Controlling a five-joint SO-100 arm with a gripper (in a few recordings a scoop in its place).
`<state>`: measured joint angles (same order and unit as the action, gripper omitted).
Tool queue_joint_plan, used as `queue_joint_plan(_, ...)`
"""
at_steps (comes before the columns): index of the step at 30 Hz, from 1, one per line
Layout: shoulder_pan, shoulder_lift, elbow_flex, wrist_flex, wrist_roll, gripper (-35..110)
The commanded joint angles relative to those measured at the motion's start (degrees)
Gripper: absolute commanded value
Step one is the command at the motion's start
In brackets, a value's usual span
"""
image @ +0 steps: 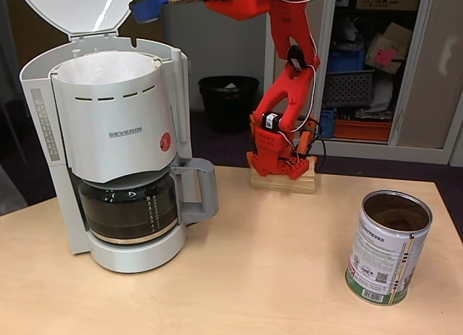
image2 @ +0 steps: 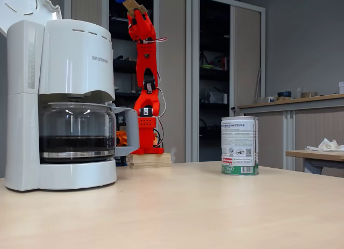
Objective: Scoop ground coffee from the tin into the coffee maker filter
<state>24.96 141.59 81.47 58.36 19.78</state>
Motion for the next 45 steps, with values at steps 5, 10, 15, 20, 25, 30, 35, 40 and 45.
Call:
queue_joint_plan(5,4.5,0.6,1.1,-1.6,2.4,0)
queue_joint_plan(10,6.2,1.2,1.5,-1.2,5.1,0)
queue_joint_plan(15,7.4,0.8,2.7,-2.3,8.1,0)
queue_joint_plan(20,9.5,1.0,4.8,-4.9,9.2,0)
queue_joint_plan(25,10.7,1.2,4.1,-2.1,11.0,0)
queue_joint_plan(30,12.1,3.2,8.7,-6.5,15.1,0)
queue_joint_plan(35,12.2,3.6,10.9,-9.3,22.1,0)
queue_joint_plan(40,10.7,2.8,10.5,-9.6,30.4,0)
queue_joint_plan(45,7.6,2.7,10.5,-9.1,38.1,0)
